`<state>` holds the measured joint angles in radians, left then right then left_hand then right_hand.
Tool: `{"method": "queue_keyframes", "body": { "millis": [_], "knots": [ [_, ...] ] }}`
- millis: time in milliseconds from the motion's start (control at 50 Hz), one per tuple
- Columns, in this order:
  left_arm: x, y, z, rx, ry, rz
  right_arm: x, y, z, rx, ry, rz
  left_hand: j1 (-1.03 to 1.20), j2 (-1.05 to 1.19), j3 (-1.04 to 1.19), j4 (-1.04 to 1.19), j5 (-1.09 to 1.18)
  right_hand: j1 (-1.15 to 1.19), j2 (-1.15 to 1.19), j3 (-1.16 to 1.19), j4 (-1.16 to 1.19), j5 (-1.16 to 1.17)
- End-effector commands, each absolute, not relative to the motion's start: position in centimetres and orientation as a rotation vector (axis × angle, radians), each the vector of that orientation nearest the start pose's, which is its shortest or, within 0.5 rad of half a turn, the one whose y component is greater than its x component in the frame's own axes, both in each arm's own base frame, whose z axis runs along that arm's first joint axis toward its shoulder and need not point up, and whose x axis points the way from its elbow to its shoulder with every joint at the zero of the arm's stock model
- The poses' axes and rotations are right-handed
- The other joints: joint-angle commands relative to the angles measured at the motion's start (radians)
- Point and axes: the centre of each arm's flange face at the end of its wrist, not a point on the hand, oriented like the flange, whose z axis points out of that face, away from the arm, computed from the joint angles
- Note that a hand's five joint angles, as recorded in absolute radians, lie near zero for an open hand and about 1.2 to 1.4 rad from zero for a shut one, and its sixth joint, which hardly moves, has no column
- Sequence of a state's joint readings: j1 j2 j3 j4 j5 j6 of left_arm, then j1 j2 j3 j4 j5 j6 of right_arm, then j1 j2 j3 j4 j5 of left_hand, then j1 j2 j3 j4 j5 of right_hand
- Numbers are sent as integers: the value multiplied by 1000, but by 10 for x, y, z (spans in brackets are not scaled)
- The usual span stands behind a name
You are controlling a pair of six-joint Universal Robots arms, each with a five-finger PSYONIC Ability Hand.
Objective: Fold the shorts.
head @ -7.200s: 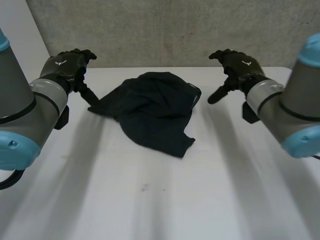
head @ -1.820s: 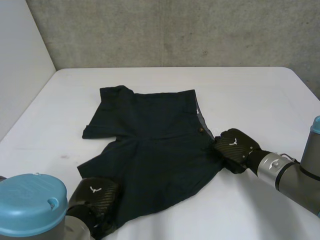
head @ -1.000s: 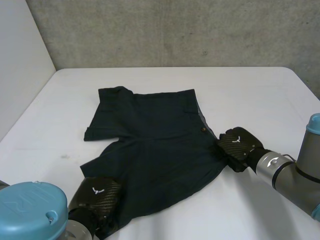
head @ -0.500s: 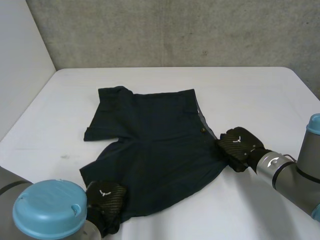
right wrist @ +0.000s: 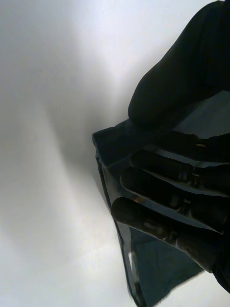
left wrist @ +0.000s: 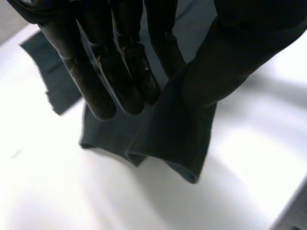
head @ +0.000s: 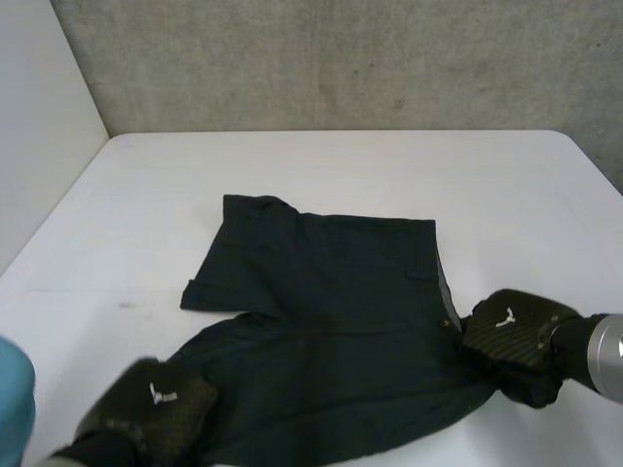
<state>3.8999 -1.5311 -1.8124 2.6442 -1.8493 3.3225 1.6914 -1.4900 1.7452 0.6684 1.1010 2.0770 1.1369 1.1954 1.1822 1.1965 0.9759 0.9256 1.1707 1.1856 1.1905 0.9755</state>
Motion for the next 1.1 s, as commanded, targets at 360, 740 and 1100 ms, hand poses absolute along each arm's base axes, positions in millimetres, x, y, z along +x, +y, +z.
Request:
{"method": "queue_keyframes", "body": {
  "millis": [360,740,1100],
  "knots": [
    [-332,-346,209,948,1950,-2045,304,-350,190,-1482,1994,-2042,259,201,214,200,246,471,226,211,206,246],
    [-358,-412,128,1054,1684,-2135,333,-411,125,-1326,2017,-2325,-865,-924,-910,-925,-879,-751,-996,-1011,-1016,-976],
    [-313,-336,185,912,2061,-2163,282,-316,190,-1009,2151,-1845,-962,-1021,-1008,-1022,-976,-662,-907,-922,-927,-886]
  ]
}}
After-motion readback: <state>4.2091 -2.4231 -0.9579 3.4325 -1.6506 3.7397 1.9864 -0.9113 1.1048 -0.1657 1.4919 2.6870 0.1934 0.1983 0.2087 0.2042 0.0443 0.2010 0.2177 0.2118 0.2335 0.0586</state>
